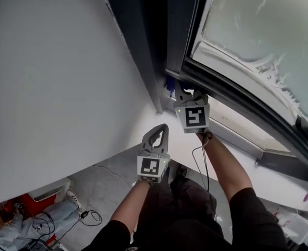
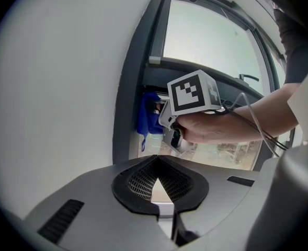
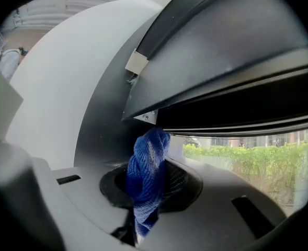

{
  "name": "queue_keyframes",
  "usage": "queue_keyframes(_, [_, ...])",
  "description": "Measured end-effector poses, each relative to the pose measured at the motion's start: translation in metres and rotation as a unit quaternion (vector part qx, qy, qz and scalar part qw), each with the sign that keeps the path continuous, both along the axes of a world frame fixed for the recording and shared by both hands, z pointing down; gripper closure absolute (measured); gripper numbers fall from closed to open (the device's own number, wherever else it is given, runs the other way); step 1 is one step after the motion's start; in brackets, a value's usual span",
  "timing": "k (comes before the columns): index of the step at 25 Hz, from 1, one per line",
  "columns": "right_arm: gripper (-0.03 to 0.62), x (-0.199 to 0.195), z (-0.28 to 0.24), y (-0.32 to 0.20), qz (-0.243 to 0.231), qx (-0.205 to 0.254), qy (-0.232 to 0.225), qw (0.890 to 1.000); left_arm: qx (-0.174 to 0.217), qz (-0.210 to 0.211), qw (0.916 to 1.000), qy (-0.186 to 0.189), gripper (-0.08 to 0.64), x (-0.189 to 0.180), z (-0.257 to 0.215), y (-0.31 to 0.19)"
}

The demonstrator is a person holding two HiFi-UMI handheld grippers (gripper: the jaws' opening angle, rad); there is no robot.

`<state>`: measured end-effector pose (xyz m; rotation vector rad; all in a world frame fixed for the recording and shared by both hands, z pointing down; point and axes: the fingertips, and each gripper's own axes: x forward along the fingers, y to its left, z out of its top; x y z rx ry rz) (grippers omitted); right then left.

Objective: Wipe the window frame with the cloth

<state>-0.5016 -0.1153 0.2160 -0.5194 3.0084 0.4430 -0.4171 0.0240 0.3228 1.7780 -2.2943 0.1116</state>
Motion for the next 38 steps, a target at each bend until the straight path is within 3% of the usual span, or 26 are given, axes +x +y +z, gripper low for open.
queue_keyframes(4, [0.555, 0.001, 0.002, 0.005, 0.005, 0.047, 0.001, 0.999, -0.006, 0.036, 0.9992, 0.013, 0.555, 0.0, 0.007, -0.002])
queue_keyframes(8, [0.555, 0.0, 0.008, 0.007, 0.016, 0.089, 0.012, 0.996, 0.007, 0.033, 0.9994, 0.006, 0.555, -0.007, 0.024, -0.007])
queue_keyframes(12, [0.555, 0.005, 0.002, 0.008, 0.028, 0.062, -0.072, 0.995, 0.013, 0.028, 0.9994, -0.014, 0.555, -0.006, 0.035, -0.007])
queue_keyframes(16, [0.555, 0.004, -0.002, 0.009, 0.038, 0.059, -0.108, 0.992, 0.03, 0.017, 0.999, -0.029, 0.555, -0.005, 0.042, -0.009])
queue_keyframes(25, [0.555, 0.006, 0.009, 0.005, 0.037, 0.039, -0.123, 0.991, 0.048, -0.001, 0.9985, -0.024, 0.555, -0.01, 0.051, -0.013])
queue_keyframes(38, [0.555, 0.004, 0.064, 0.0, 0.03, 0.016, -0.106, 0.994, 0.058, -0.012, 0.9982, -0.011, 0.555, -0.015, 0.08, -0.02])
